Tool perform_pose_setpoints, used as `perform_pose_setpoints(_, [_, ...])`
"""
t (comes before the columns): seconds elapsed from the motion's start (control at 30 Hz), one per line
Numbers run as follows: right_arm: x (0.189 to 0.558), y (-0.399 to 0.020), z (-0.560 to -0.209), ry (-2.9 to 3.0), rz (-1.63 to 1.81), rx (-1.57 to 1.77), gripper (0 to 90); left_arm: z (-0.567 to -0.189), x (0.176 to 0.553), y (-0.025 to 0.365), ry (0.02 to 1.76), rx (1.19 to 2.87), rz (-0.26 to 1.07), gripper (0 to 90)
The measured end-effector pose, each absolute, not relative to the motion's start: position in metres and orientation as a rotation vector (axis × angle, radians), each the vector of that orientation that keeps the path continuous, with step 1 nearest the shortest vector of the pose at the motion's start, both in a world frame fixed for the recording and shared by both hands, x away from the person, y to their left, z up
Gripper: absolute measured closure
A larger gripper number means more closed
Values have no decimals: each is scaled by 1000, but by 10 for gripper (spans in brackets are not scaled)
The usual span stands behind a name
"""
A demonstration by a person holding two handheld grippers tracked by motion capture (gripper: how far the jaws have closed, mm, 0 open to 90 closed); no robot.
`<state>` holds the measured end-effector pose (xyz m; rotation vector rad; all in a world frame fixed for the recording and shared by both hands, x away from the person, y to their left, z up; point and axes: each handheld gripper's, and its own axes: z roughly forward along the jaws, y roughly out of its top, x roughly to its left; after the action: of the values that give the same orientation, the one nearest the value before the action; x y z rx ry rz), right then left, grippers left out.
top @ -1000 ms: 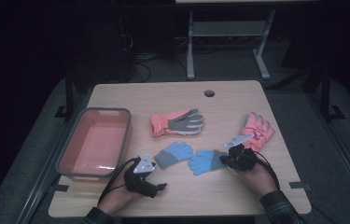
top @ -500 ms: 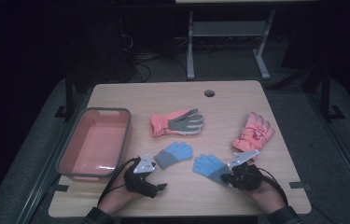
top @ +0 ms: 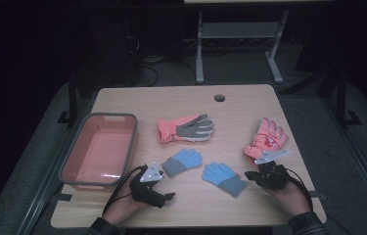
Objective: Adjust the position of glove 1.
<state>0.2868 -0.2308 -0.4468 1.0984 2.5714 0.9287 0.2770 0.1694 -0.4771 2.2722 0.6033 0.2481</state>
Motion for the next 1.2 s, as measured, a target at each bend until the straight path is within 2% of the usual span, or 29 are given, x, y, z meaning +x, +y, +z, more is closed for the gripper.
perform_pose_setpoints(0.37, [283,-214,-455,2709,941,1003,900,-477,277,169,601,2274,251,125])
perform_pose_setpoints(0.7, [269,-178,-457,2807,1008,842,900,-477,277,170,601,2274,253,125])
perform_pose_setpoints(1.2, [272,-129,-460,2848,1080,681,900,-476,278,169,599,2283,249,125])
